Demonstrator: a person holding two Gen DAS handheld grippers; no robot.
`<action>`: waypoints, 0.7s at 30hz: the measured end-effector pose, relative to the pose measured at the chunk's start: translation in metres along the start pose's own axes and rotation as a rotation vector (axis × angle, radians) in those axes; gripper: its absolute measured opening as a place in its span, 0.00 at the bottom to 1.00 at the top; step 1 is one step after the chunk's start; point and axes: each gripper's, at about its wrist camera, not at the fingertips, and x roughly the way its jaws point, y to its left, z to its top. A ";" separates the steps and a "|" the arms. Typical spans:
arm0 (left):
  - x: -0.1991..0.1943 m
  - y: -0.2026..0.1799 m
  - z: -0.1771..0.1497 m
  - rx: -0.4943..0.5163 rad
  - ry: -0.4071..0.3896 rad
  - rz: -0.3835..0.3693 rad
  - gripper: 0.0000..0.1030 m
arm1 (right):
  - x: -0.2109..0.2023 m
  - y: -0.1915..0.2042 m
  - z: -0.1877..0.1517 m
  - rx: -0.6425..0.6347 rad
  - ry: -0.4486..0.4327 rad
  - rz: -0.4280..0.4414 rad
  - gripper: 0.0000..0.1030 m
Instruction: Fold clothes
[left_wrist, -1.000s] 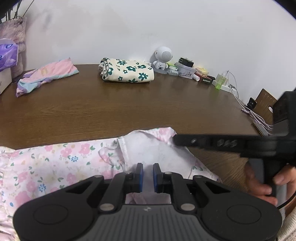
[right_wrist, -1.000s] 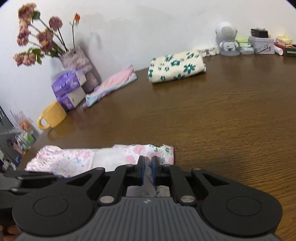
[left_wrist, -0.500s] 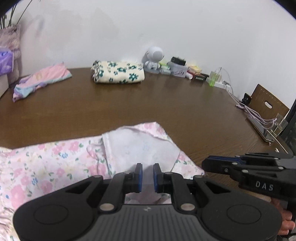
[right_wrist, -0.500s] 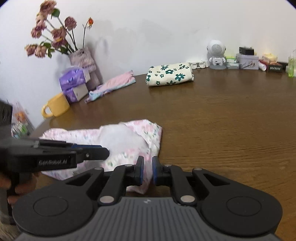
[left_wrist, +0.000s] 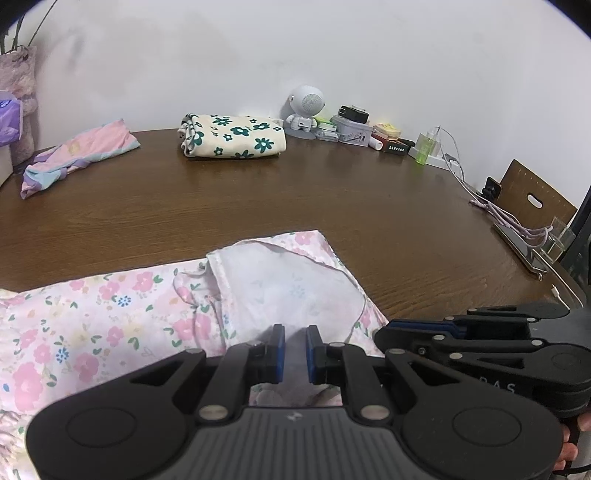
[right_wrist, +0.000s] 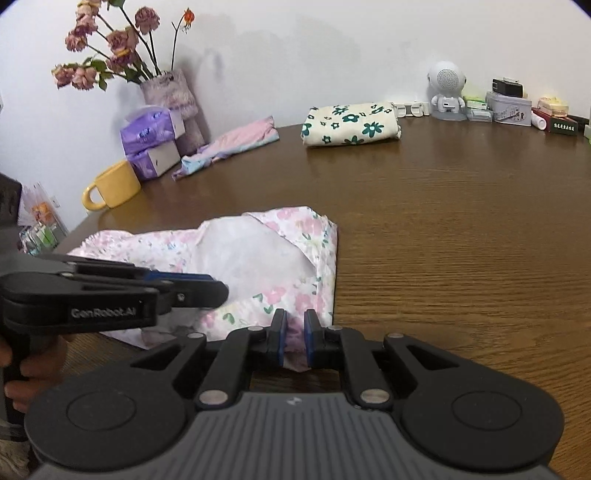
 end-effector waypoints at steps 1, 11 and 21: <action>0.000 0.001 0.000 -0.001 0.001 -0.001 0.10 | 0.001 0.001 -0.001 -0.005 0.004 -0.005 0.10; -0.012 -0.003 0.037 0.026 0.011 -0.050 0.10 | -0.019 -0.002 0.014 0.036 -0.062 -0.001 0.10; 0.031 -0.004 0.044 0.054 0.064 -0.030 0.10 | 0.008 0.001 0.018 0.031 0.009 -0.006 0.10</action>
